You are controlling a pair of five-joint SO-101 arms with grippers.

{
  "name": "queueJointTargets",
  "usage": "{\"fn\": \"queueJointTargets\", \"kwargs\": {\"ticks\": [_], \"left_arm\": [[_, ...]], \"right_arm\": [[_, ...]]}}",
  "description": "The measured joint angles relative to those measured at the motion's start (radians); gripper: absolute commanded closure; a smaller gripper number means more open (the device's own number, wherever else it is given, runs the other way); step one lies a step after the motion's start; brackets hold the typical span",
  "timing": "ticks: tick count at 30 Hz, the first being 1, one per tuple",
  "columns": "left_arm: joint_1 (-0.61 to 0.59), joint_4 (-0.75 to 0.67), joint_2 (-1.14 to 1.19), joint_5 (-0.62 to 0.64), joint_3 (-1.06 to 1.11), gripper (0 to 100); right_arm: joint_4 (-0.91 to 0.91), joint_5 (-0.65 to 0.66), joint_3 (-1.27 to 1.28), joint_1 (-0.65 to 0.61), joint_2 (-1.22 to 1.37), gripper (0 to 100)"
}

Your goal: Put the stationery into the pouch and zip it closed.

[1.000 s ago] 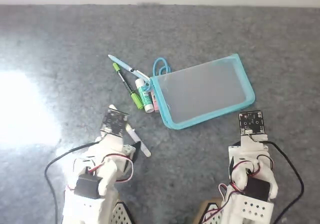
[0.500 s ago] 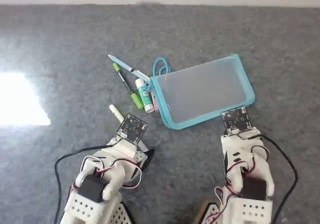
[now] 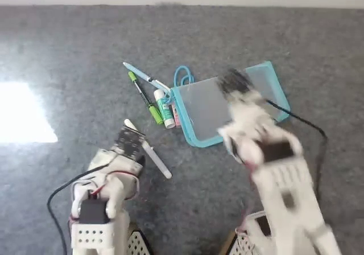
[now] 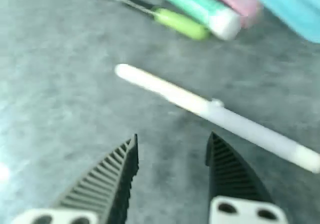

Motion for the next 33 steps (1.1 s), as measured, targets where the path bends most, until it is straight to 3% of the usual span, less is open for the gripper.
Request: {"fn": "queueJointTargets", "kwargs": {"ticks": [4,9,13,16,33], "left_arm": [[-0.15,-0.081,0.0,0.014,0.0,80],[-0.183,-0.097,0.0,0.02,0.0,80],[-0.183,-0.097,0.0,0.02,0.0,80],[-0.183,-0.097,0.0,0.02,0.0,80],[-0.183,-0.097,0.0,0.026,0.0,80]], "right_arm": [[-0.005,-0.021,-0.204,-0.15,0.364,96.6],[-0.051,-0.077,-0.338,-0.229,0.598,88.6],[-0.086,-0.092,-0.353,-0.279,0.626,76.4],[-0.087,-0.094,-0.354,-0.295,0.624,72.7],[-0.261,-0.094,-0.203,-0.252,0.624,76.3]]}}
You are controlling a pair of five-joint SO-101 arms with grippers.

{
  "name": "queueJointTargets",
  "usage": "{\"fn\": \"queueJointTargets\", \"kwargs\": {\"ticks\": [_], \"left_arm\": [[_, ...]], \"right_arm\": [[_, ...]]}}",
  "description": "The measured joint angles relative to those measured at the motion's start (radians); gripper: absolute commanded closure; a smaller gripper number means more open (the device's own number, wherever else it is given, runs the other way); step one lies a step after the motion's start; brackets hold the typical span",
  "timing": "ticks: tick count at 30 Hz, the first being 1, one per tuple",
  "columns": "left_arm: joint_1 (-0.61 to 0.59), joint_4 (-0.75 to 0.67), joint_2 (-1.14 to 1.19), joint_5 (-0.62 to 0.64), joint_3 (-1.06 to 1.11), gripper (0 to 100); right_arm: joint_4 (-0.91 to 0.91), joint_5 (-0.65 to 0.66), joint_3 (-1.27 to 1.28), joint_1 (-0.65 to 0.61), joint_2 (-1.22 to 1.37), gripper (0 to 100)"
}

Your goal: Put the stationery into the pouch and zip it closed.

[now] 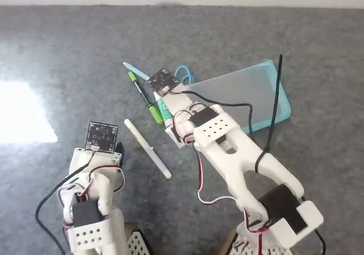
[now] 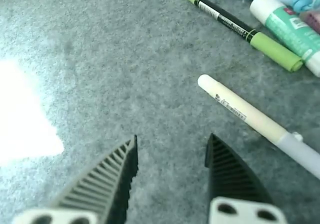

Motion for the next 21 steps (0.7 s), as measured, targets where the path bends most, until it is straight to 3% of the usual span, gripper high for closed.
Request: {"fn": "queueJointTargets", "kwargs": {"ticks": [8,15,21], "left_arm": [[0.0,0.0,0.0,0.0,0.0,80],[0.0,0.0,0.0,0.0,0.0,80],[0.0,0.0,0.0,0.0,0.0,80]], "right_arm": [[0.003,0.0,0.052,0.046,-0.018,76.2],[0.034,0.005,0.095,-0.175,-0.21,76.1],[-0.021,0.026,0.121,-0.189,-0.166,76.1]]}}
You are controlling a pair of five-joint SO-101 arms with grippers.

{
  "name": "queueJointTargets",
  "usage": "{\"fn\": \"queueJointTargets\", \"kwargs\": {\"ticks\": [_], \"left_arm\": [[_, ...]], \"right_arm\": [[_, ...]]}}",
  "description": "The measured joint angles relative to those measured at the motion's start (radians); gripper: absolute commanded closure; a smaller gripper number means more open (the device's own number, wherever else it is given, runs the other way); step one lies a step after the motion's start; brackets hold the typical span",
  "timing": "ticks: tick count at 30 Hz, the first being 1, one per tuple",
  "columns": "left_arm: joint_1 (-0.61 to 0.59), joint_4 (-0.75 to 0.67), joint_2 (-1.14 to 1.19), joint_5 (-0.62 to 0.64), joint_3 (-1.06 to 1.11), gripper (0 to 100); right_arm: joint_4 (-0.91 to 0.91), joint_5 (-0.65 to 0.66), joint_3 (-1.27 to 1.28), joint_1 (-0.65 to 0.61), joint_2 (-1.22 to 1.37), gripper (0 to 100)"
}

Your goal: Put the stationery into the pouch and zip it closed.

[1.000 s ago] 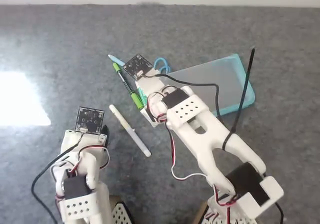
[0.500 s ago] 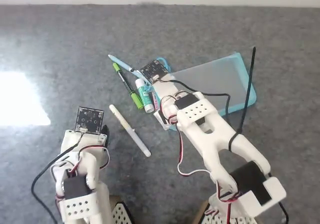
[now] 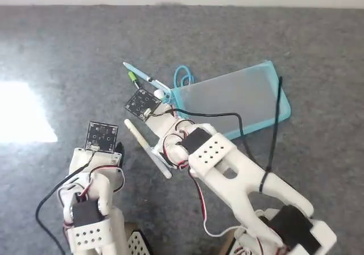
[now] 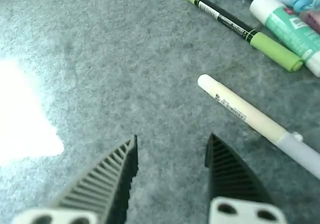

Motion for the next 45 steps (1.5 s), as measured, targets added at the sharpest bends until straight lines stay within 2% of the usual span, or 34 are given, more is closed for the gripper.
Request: {"fn": "queueJointTargets", "kwargs": {"ticks": [8,18,21,32,36,39,45], "left_arm": [[0.0,0.0,0.0,0.0,0.0,80],[0.0,0.0,0.0,0.0,0.0,80],[0.0,0.0,0.0,0.0,0.0,80],[0.0,0.0,0.0,0.0,0.0,80],[0.005,0.0,0.0,0.0,0.0,80],[0.025,0.0,0.0,0.0,0.0,80],[0.034,0.0,0.0,0.0,0.0,80]], "right_arm": [[-0.061,0.006,-0.002,0.083,0.212,76.1],[0.041,0.006,0.002,0.224,0.193,76.1],[0.075,0.043,0.003,0.275,0.169,76.1],[0.129,0.181,0.003,0.591,0.13,76.1],[0.215,0.187,-0.006,0.577,0.061,76.1],[0.273,0.163,-0.025,0.502,-0.035,76.4],[0.236,-0.104,-0.098,0.334,-0.146,76.4]]}}
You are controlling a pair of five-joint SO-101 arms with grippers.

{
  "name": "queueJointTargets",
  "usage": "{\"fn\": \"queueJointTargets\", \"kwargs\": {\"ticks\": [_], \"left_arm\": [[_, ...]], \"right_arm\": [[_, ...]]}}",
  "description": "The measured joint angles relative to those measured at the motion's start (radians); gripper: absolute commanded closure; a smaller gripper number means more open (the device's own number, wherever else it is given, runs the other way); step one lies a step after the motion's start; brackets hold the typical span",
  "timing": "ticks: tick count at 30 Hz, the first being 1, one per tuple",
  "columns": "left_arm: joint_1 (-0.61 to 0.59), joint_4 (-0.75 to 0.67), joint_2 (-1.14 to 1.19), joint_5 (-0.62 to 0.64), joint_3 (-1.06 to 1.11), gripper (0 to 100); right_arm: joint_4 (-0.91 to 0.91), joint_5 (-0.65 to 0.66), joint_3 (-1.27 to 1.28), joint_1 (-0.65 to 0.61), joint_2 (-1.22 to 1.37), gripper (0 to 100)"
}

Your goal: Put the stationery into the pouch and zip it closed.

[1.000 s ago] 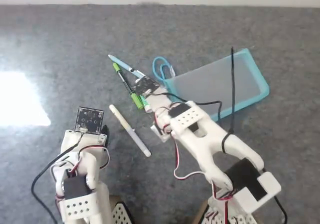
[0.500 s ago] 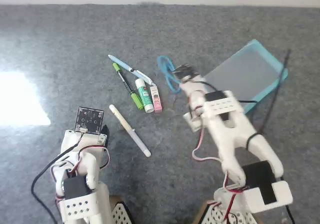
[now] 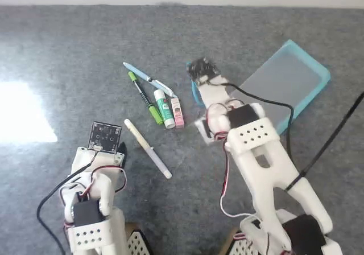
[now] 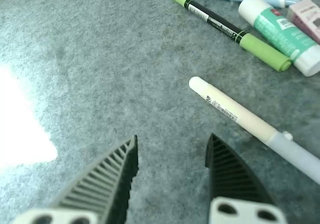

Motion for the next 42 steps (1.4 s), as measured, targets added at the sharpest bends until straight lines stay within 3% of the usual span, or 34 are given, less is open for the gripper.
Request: {"fn": "queueJointTargets", "kwargs": {"ticks": [7,13,15,42], "left_arm": [[0.0,0.0,0.0,0.0,0.0,80],[0.0,0.0,0.0,0.0,0.0,80],[0.0,0.0,0.0,0.0,0.0,80],[0.0,0.0,0.0,0.0,0.0,80]], "right_arm": [[-0.163,-0.347,-0.114,-0.021,0.193,76.1],[-0.196,-0.746,-0.198,-0.009,0.428,76.1],[-0.204,-0.802,-0.212,0.008,0.459,76.1],[-0.545,-0.83,-0.219,0.092,0.657,76.4]]}}
